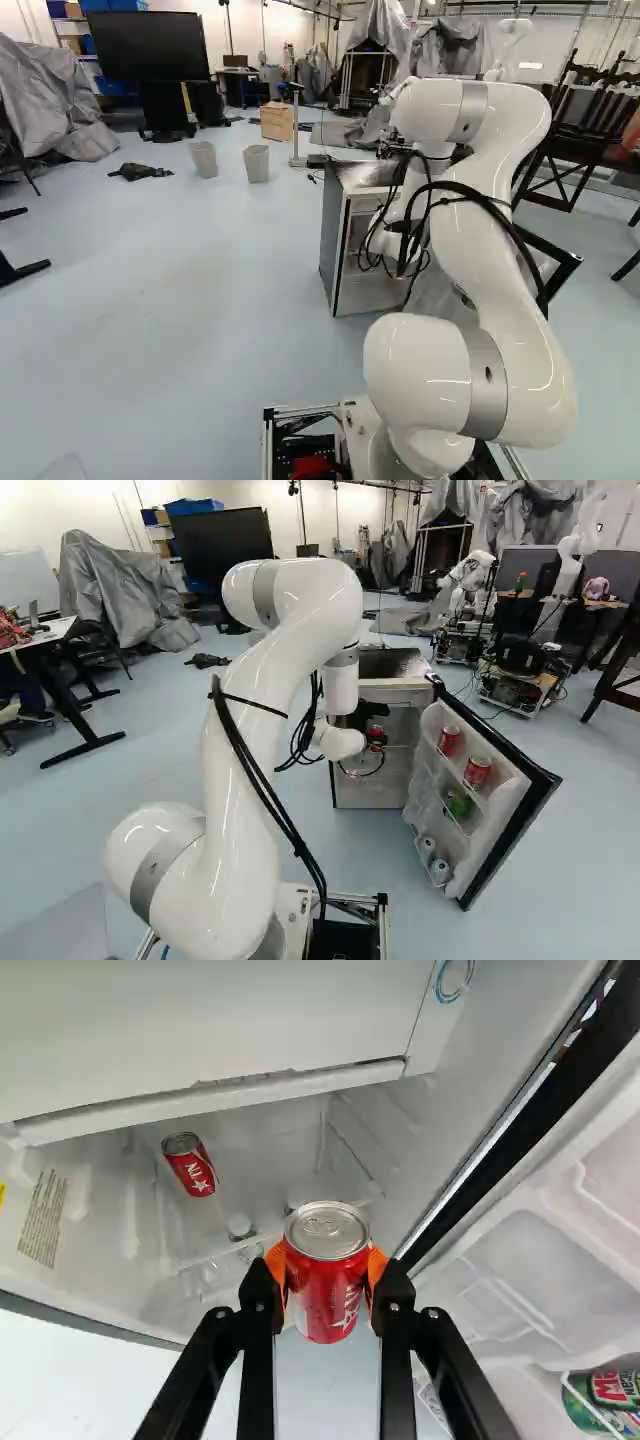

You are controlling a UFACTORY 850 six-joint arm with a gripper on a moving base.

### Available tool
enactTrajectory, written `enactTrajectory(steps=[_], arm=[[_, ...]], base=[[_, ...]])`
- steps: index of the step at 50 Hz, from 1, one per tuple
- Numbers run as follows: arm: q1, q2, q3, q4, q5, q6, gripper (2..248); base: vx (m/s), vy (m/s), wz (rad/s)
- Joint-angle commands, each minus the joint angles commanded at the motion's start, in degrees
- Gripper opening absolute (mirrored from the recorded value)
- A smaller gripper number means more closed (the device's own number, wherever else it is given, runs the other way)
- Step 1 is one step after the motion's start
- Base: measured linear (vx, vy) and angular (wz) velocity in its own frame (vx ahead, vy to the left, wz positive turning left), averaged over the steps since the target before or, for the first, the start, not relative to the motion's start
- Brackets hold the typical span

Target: Grab a drink from the fridge

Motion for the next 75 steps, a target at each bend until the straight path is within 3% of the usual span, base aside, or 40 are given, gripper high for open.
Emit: enactTrajectory(steps=[38,75], arm=[[2.53,14.43,14.84,0.00,2.57,0.00,97],[2.71,22.04,18.21,0.00,3.57,0.00,97]], base=[[0.000,0.000,0.000],[0.000,0.000,0.000]])
